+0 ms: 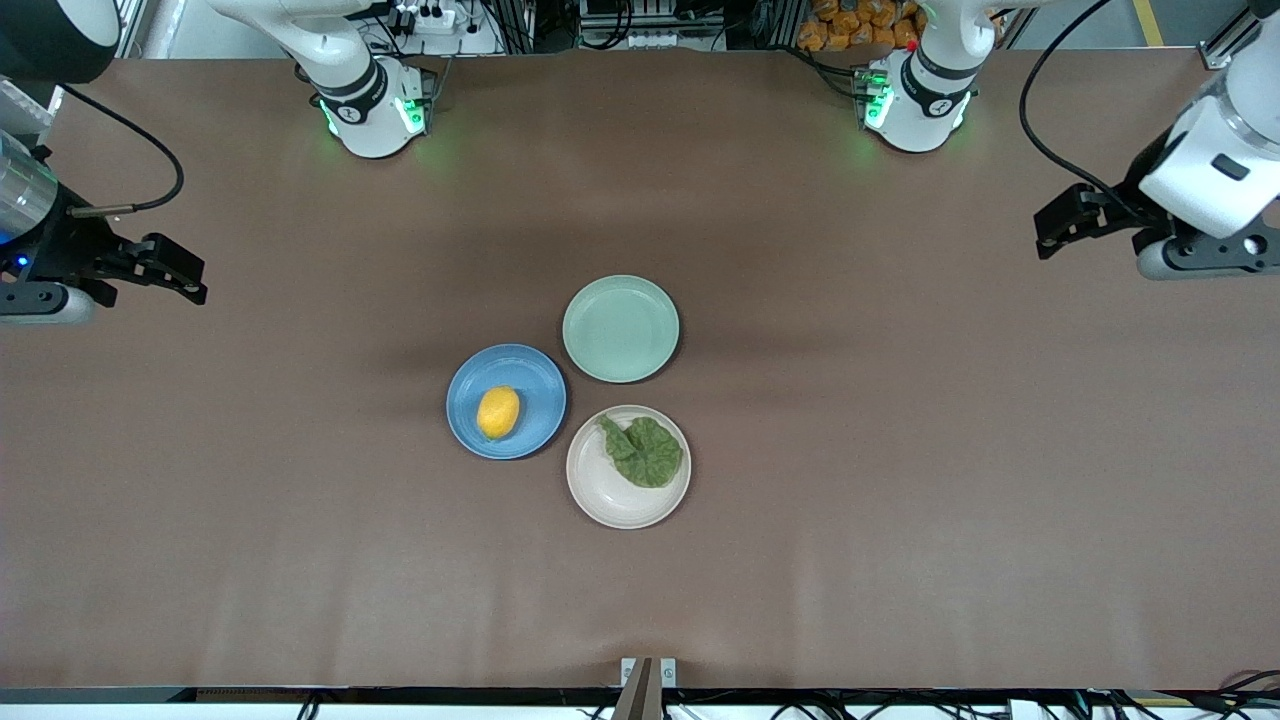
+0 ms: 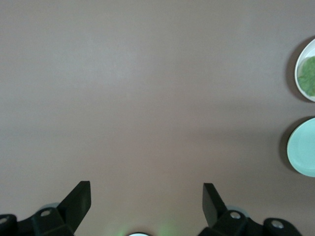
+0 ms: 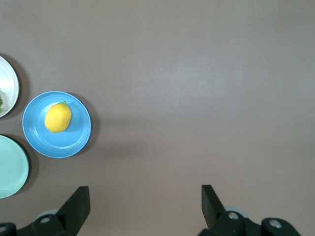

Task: Place lemon and lettuce in plates

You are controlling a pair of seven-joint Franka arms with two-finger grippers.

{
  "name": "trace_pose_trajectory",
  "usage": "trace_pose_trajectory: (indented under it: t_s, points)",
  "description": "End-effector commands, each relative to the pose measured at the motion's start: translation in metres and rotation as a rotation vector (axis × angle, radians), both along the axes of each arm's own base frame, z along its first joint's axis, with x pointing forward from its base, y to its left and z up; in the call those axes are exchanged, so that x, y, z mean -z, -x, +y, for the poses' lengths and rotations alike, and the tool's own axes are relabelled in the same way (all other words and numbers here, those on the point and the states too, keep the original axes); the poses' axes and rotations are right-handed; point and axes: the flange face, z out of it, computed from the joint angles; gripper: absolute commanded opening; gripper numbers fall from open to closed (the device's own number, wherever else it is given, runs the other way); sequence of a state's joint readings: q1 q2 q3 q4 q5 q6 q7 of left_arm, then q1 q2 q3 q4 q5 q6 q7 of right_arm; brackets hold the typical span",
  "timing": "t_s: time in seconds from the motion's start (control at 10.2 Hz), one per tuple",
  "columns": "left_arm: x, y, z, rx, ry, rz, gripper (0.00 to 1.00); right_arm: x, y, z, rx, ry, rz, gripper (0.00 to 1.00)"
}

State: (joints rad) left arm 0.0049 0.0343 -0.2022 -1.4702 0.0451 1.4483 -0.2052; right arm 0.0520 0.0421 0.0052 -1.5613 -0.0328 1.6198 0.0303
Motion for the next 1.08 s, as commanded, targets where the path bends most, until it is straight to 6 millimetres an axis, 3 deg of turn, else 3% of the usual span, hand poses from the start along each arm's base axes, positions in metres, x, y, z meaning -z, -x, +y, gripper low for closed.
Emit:
trace_pose_trajectory:
  t_s: [0.0,0.98]
  points:
    - [-0.004,0.015,0.013,-0.023,-0.001,0.0,1.0,-0.01,0.003,0.002,-0.006,-0.013,-0.012,1.0]
    - [-0.01,0.003,0.023,-0.025,0.003,-0.021,1.0,-0.017,0.005,0.013,-0.032,-0.014,-0.018,1.0]
